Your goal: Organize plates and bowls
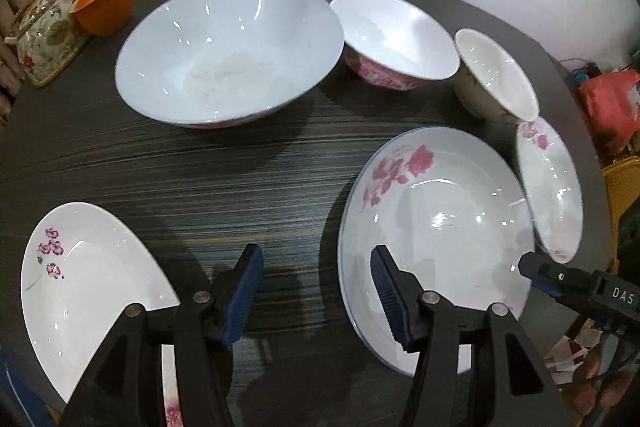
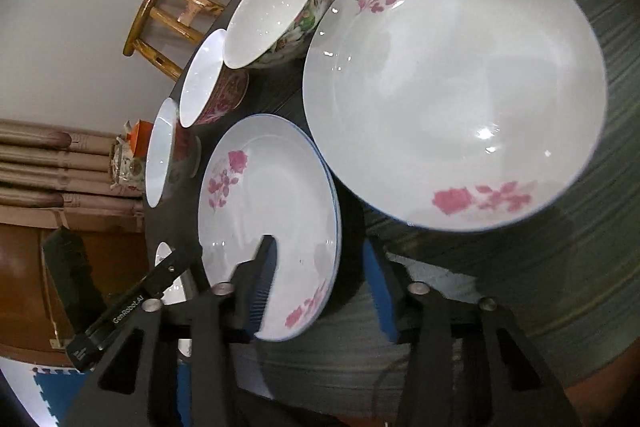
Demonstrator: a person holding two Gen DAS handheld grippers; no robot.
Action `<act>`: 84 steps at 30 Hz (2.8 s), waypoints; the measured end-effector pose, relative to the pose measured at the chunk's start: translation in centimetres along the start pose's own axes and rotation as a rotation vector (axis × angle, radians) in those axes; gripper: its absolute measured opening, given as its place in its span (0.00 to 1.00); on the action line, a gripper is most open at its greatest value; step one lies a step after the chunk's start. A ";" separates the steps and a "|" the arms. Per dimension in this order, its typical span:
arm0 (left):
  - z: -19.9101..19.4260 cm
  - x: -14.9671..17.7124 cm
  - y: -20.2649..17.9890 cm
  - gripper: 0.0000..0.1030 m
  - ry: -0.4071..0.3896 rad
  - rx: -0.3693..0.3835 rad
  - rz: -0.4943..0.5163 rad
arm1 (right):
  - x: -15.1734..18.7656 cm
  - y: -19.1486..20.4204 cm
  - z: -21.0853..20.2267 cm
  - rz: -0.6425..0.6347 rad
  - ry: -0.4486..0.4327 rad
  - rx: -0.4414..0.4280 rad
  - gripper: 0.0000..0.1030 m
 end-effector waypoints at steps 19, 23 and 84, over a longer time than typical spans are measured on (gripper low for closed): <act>0.9 0.7 0.2 0.12 0.003 0.170 -0.013 | -1.0 -0.5 0.8 -0.027 0.006 0.006 0.06; 1.3 0.6 -0.2 0.14 0.023 0.170 -0.009 | -1.0 -0.5 0.7 -0.048 0.004 0.005 0.06; -9.6 11.4 22.0 0.15 -0.221 -0.008 -0.392 | 8.9 20.8 11.9 -0.501 0.199 0.000 0.08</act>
Point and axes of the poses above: each gripper's, at about its wrist camera, not at the fingertips, and z roughly the way its jaws point, y to its left, x to its underside, the point moved 5 cm from there along z, roughly the way its jaws point, and after that the axes turned 2 degrees about x, right-handed, at the moved point
